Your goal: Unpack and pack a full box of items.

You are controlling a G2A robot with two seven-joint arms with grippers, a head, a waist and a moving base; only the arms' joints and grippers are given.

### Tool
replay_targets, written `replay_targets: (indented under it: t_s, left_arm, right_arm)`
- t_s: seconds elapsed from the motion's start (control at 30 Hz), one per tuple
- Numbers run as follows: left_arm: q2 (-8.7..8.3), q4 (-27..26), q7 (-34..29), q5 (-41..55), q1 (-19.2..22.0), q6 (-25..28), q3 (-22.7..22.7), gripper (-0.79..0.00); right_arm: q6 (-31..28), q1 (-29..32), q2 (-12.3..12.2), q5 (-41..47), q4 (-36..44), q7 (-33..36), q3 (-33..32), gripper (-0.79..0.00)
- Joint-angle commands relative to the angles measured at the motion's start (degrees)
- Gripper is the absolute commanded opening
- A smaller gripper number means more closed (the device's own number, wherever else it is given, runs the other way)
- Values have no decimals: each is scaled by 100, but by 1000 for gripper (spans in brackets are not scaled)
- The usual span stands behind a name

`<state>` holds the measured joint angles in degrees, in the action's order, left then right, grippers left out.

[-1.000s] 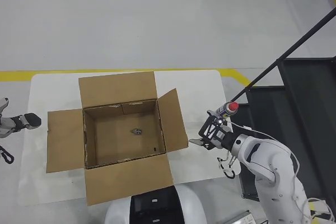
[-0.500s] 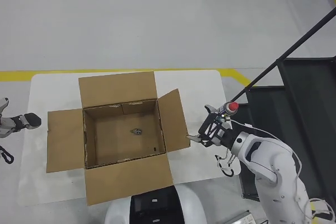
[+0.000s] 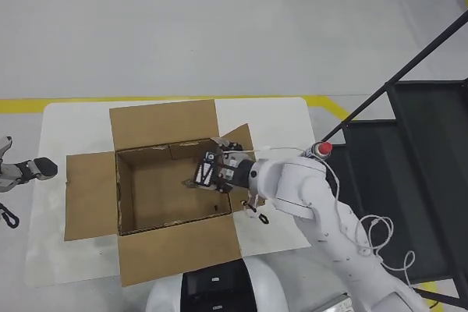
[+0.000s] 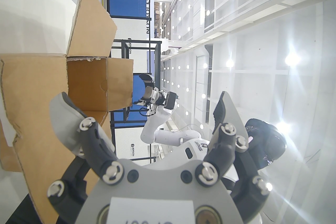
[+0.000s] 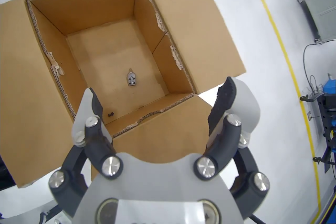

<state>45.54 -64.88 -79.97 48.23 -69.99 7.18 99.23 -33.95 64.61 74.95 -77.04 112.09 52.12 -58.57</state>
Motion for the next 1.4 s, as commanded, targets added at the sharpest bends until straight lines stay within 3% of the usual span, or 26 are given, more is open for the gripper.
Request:
replay_targets:
  t_s: [0.0, 0.07, 0.7, 0.8, 0.87, 0.93, 1.03, 1.37]
  left_arm:
    - [0, 0, 0, 0, 0, 0, 0, 0]
    - [0, 0, 0, 0, 0, 0, 0, 0]
    - [0, 0, 0, 0, 0, 0, 0, 0]
    - [0, 0, 0, 0, 0, 0, 0, 0]
    - [0, 0, 0, 0, 0, 0, 0, 0]
    - [0, 0, 0, 0, 0, 0, 0, 0]
    - [0, 0, 0, 0, 0, 0, 0, 0]
    - [0, 0, 0, 0, 0, 0, 0, 0]
  right_arm:
    - [289, -250, 64, 70, -264, 225, 317, 0]
    - [517, -424, 115, 39, -409, 357, 509, 0]
    - [414, -440, 113, -57, -421, 442, 626, 0]
    - [101, -912, 204, 85, -917, 1022, 1063, 0]
    - [6, -1337, 326, 463, -1329, 996, 1366, 0]
    - [-110, -1741, 457, 715, -1835, 1066, 1709, -65]
    - [-104, -2232, 656, 1064, -2565, 975, 2087, -37]
    - [181, -2982, 1221, 1701, -4532, 638, 2927, -105]
